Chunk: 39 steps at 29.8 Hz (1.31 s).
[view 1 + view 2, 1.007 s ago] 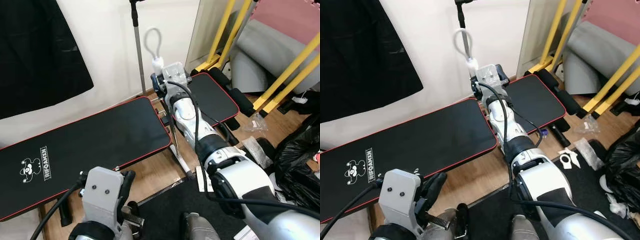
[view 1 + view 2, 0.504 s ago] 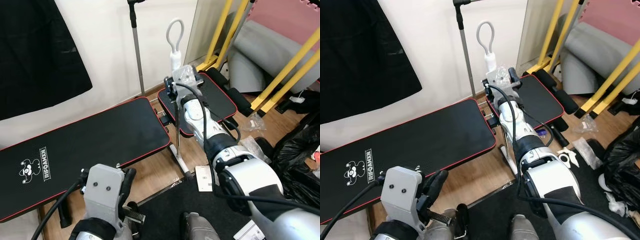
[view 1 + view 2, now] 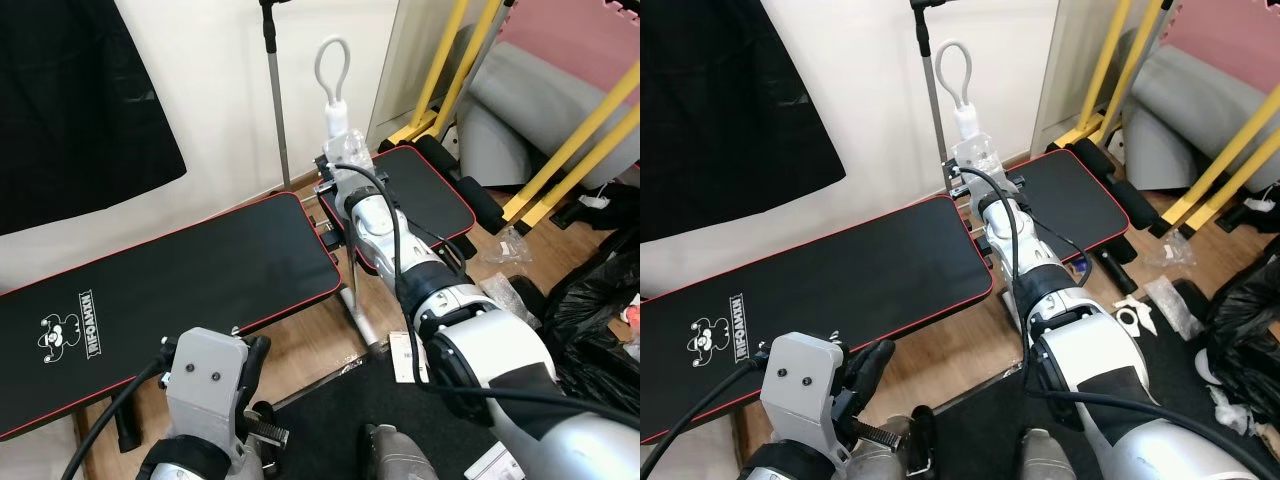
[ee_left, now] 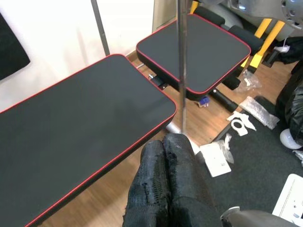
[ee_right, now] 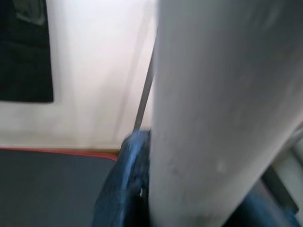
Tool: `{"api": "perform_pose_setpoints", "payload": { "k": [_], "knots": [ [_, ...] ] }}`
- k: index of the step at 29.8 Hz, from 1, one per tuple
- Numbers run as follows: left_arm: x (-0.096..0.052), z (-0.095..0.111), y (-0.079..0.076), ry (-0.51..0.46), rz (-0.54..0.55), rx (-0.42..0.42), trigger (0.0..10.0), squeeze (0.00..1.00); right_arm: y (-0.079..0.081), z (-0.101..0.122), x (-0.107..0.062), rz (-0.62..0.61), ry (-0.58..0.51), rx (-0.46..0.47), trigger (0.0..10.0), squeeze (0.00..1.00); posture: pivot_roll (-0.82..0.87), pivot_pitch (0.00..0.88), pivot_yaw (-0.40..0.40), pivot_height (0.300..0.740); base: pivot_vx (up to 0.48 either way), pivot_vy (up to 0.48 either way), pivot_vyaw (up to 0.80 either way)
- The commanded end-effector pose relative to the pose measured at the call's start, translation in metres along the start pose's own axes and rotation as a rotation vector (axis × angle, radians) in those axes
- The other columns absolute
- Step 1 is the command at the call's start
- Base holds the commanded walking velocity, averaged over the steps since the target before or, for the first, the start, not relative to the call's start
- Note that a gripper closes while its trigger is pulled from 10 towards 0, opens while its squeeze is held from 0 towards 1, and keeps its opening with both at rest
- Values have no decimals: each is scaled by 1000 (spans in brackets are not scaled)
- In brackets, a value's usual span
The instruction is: Sweep floor
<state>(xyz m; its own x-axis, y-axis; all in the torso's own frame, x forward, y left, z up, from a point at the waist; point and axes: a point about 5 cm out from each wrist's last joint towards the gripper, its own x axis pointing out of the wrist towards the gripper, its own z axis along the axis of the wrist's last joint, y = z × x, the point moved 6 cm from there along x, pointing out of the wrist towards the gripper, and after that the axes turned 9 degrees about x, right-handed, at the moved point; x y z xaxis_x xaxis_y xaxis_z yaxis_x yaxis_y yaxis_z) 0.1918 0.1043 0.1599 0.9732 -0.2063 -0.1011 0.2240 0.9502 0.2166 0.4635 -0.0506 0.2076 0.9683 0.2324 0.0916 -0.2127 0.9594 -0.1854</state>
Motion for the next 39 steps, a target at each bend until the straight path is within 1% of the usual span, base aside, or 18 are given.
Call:
{"api": "perform_pose_setpoints", "payload": {
  "k": [1,2,4,5,6,9,10,11,13,16,18,19,21,23,24,31,33,39],
  "knots": [
    [-3,-4,1,29,30,-3,10000,0,-8,0,0,-42,-2,-22,0,0,61,310,-79,740,0,0,0],
    [-3,-4,1,29,30,-3,10000,0,-8,0,0,-42,-2,-22,0,0,61,310,-79,740,0,0,0],
    [-7,-3,-1,35,28,-10,10000,0,-13,20,2,-82,-89,9,0,0,67,329,-81,740,0,0,0],
    [-7,-3,-1,35,28,-10,10000,0,-13,20,2,-82,-89,9,0,0,67,329,-81,740,0,0,0],
    [-8,-3,-2,37,27,-13,10000,0,-14,30,3,-94,-129,18,0,0,67,329,-81,740,0,0,0],
    [-14,-2,-5,43,24,-23,10000,0,-16,47,5,-115,-188,88,0,0,77,362,-85,740,0,0,0],
    [-17,-1,-7,43,22,-28,10000,0,-15,55,6,-113,-208,135,0,0,84,381,-88,740,0,0,0],
    [-17,-1,-7,43,22,-28,10000,0,-15,55,6,-113,-208,135,0,0,84,381,-88,740,0,0,0],
    [-23,1,-12,36,20,-40,10000,0,-7,71,7,-93,-253,223,0,0,94,407,-92,740,0,0,0],
    [-25,2,-15,34,19,-46,10000,0,-4,77,8,-85,-274,239,0,0,100,422,-94,740,0,0,0],
    [-32,3,-20,31,19,-51,10000,0,0,94,8,-76,-327,245,0,0,110,447,-93,740,0,0,0],
    [-32,3,-20,31,19,-51,10000,0,0,94,8,-76,-327,245,0,0,110,447,-93,740,0,0,0],
    [-37,4,-24,32,19,-64,10000,0,3,111,7,-74,-383,235,0,0,119,467,-94,740,0,0,0],
    [-39,4,-25,32,19,-67,10000,0,4,117,7,-72,-403,227,0,0,119,467,-94,740,0,0,0],
    [-44,4,-28,35,18,-70,10000,0,8,132,4,-77,-464,150,0,0,129,482,-92,740,0,0,0],
    [-50,4,-31,43,18,-72,10000,0,9,148,1,-103,-538,41,0,0,141,485,-92,740,0,0,0],
    [-53,4,-32,48,21,-71,10000,0,6,158,-1,-124,-573,-14,0,0,147,485,-92,740,0,0,0],
    [-55,5,-32,49,26,-68,10000,0,4,163,0,-118,-576,34,0,0,146,482,-93,740,0,0,0]
  ]
}}
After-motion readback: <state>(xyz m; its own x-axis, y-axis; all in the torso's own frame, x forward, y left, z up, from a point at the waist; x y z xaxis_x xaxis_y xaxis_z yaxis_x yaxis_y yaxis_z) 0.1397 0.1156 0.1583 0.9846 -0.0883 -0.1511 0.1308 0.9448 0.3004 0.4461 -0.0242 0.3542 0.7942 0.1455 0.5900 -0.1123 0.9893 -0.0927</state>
